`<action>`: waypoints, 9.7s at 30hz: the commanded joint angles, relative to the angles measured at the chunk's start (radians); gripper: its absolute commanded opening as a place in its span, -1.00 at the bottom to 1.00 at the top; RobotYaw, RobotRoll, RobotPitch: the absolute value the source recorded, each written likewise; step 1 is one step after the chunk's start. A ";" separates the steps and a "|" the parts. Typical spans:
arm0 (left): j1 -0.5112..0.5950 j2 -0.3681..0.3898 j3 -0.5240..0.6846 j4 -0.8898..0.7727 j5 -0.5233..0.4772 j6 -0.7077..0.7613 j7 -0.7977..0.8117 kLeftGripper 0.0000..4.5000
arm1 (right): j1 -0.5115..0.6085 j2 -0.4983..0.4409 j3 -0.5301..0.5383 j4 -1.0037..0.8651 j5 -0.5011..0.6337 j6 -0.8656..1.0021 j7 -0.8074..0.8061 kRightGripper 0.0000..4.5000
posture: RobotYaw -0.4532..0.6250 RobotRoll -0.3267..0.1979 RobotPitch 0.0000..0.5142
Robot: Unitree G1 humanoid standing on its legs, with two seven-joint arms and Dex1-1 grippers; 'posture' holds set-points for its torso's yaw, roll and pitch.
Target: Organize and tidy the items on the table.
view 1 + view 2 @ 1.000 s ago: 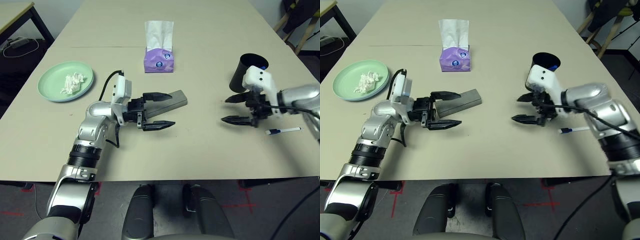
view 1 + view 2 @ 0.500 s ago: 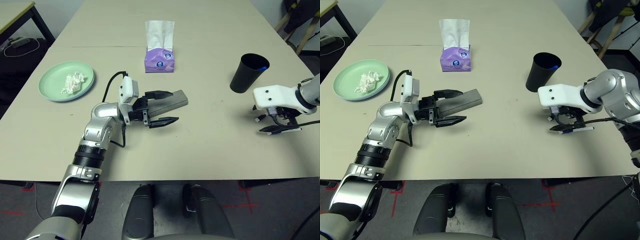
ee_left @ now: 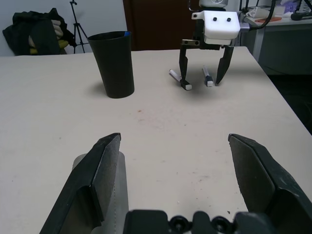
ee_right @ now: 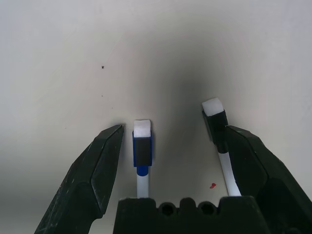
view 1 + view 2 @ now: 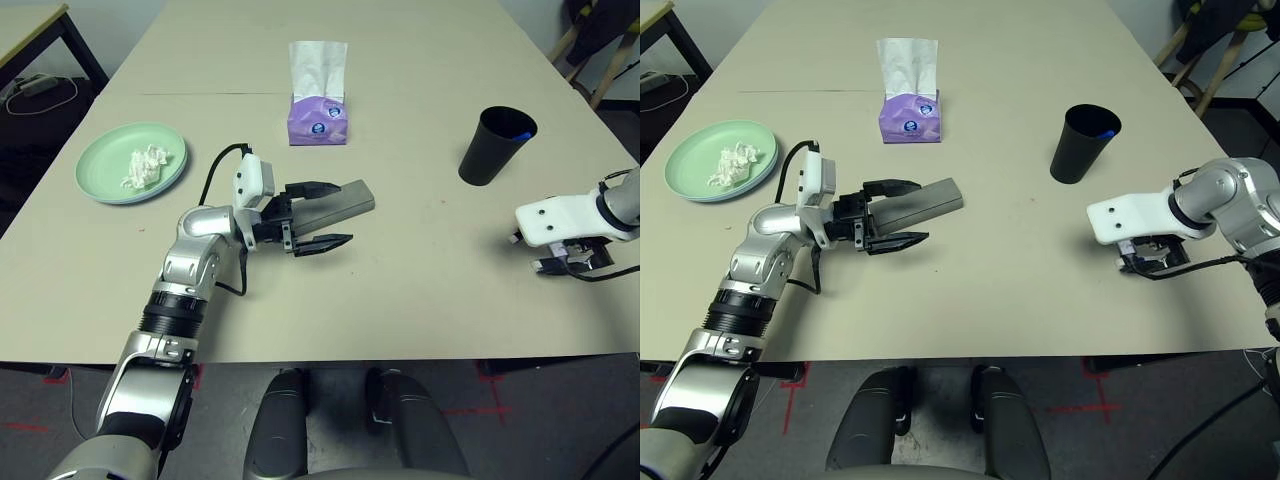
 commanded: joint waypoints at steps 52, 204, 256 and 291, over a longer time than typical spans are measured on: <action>0.015 0.010 -0.010 -0.015 0.005 -0.004 0.023 1.00 | -0.014 0.002 -0.046 0.022 0.036 0.042 0.113 -0.81 | -0.02 0.25 -0.24; 0.099 0.043 0.063 -0.153 -0.006 0.083 0.259 1.00 | -0.442 0.181 0.117 0.651 -0.210 -0.545 0.098 -0.81 | 0.13 0.25 -0.20; 0.007 0.032 0.057 -0.012 0.015 0.013 0.201 1.00 | -0.111 0.503 -0.753 -0.245 0.713 0.791 -1.123 -0.81 | 0.00 0.25 -0.40; 0.089 0.038 0.279 -0.093 0.052 0.070 0.687 1.00 | 0.304 0.665 -0.734 -0.478 0.779 0.505 -0.915 0.98 | 0.03 0.25 -0.43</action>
